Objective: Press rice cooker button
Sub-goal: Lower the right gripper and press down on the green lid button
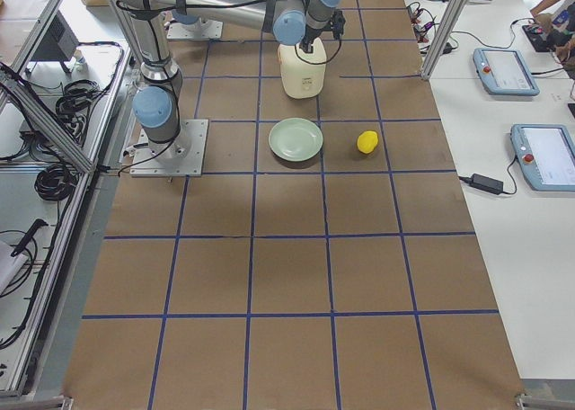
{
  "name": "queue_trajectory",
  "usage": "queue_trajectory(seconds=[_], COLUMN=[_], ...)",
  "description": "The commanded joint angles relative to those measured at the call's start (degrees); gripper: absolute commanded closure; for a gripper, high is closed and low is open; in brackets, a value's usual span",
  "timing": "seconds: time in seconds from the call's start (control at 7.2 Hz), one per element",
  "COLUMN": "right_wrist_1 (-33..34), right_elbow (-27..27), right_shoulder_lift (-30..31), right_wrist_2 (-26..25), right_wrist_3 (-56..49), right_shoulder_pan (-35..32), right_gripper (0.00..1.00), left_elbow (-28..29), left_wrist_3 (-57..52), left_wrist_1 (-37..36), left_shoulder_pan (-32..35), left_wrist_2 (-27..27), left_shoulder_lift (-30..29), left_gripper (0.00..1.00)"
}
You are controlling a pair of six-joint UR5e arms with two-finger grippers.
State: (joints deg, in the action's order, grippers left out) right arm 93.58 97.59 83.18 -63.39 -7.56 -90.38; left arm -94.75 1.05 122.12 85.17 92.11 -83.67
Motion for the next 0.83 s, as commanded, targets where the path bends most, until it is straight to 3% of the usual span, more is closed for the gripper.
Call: queue_trajectory(seconds=[0.0,0.69], right_wrist_1=[2.7,6.4], right_elbow=[2.4,4.8], right_shoulder_lift=[0.0,-0.1], right_wrist_2=[0.4,1.4], right_wrist_3=[0.1,0.1], right_shoulder_pan=[0.0,0.0], right_gripper=[0.96,0.96], left_elbow=[0.0,0.0], left_wrist_3=[0.0,0.0], left_wrist_1=[0.0,0.1], left_shoulder_pan=[0.0,0.0], left_wrist_2=[0.0,0.0], left_shoulder_lift=[0.0,0.0], left_gripper=[0.0,0.0])
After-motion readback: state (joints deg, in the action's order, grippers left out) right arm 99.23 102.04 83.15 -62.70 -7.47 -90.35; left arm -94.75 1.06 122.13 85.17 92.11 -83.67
